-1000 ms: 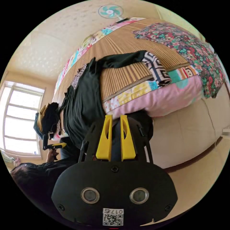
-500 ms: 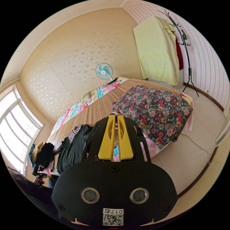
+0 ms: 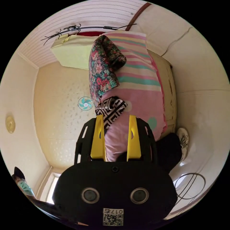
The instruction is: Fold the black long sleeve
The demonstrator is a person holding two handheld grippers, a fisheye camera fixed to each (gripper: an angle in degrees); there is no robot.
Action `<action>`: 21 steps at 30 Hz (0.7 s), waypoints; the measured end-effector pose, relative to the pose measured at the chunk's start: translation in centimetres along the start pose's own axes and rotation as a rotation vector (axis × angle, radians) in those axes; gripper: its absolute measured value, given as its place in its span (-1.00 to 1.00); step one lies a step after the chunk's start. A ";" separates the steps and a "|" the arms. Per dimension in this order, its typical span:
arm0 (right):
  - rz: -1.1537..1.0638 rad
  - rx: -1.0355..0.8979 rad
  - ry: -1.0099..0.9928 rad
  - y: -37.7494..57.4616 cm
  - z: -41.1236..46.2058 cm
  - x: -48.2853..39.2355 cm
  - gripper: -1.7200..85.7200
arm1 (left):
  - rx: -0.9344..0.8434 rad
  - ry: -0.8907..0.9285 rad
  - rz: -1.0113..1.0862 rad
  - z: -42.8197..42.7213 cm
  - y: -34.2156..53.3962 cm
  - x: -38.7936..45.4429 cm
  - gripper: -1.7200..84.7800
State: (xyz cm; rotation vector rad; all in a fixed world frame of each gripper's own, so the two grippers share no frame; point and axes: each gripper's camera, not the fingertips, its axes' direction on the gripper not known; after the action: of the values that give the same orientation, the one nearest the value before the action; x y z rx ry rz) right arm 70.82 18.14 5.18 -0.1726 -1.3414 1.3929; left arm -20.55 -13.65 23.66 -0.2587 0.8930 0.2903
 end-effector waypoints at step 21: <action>-1.049 -1.038 -0.044 50.3 40.5 -25.0 -0.87 | 0.341 -0.048 0.048 -12.0 6.9 1.0 -0.78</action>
State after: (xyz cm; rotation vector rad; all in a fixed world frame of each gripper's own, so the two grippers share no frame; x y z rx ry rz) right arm 20.57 -10.16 -33.12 -0.0841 -1.6968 -0.2274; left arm -31.05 -11.20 14.99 0.0845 0.8860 0.1833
